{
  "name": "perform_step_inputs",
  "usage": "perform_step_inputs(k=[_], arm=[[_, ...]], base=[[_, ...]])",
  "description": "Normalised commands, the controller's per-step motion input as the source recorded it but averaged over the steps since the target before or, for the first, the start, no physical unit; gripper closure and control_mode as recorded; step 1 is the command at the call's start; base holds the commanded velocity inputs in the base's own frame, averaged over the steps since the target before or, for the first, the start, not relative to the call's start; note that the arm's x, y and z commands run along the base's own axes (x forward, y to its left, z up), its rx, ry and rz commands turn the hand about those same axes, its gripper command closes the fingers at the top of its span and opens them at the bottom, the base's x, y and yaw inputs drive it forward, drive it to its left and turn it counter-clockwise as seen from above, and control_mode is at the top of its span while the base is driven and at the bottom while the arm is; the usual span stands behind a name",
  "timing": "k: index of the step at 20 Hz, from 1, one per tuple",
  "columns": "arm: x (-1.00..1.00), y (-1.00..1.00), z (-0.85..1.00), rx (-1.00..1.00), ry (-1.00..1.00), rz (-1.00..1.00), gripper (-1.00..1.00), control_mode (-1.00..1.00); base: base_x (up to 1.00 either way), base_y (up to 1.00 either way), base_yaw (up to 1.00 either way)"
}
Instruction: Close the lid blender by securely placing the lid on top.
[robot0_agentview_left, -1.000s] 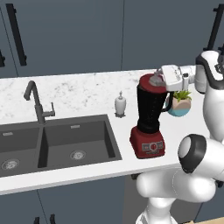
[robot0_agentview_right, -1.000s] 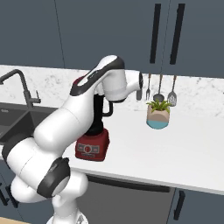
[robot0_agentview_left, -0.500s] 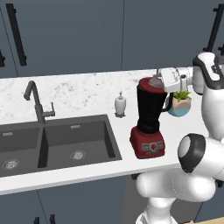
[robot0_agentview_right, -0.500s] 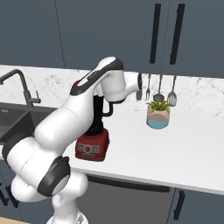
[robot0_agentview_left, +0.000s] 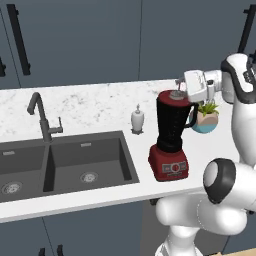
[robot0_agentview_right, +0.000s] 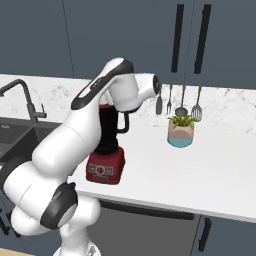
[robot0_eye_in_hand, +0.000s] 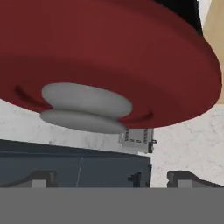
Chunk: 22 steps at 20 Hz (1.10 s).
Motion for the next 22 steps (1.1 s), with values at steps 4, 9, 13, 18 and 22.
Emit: perform_step_inputs(k=[4,9,13,18,22], arm=[[0.04,0.48,-0.03,-0.21,0.25,-0.03,-1.00,-1.00],[-0.35,-0.09,0.23,-0.10,-0.20,0.00,-1.00,-1.00],[-1.00,0.00,0.00,-0.12,-0.35,0.00,-1.00,-1.00],[-1.00,0.00,0.00,-0.10,-0.29,0.00,-1.00,-1.00],[-1.00,-0.01,0.05,-0.03,-0.21,-0.01,-1.00,-1.00]], base=[[0.00,0.00,0.00],[0.00,0.00,0.00],[0.00,0.00,0.00],[0.00,0.00,0.00],[0.00,0.00,0.00]])
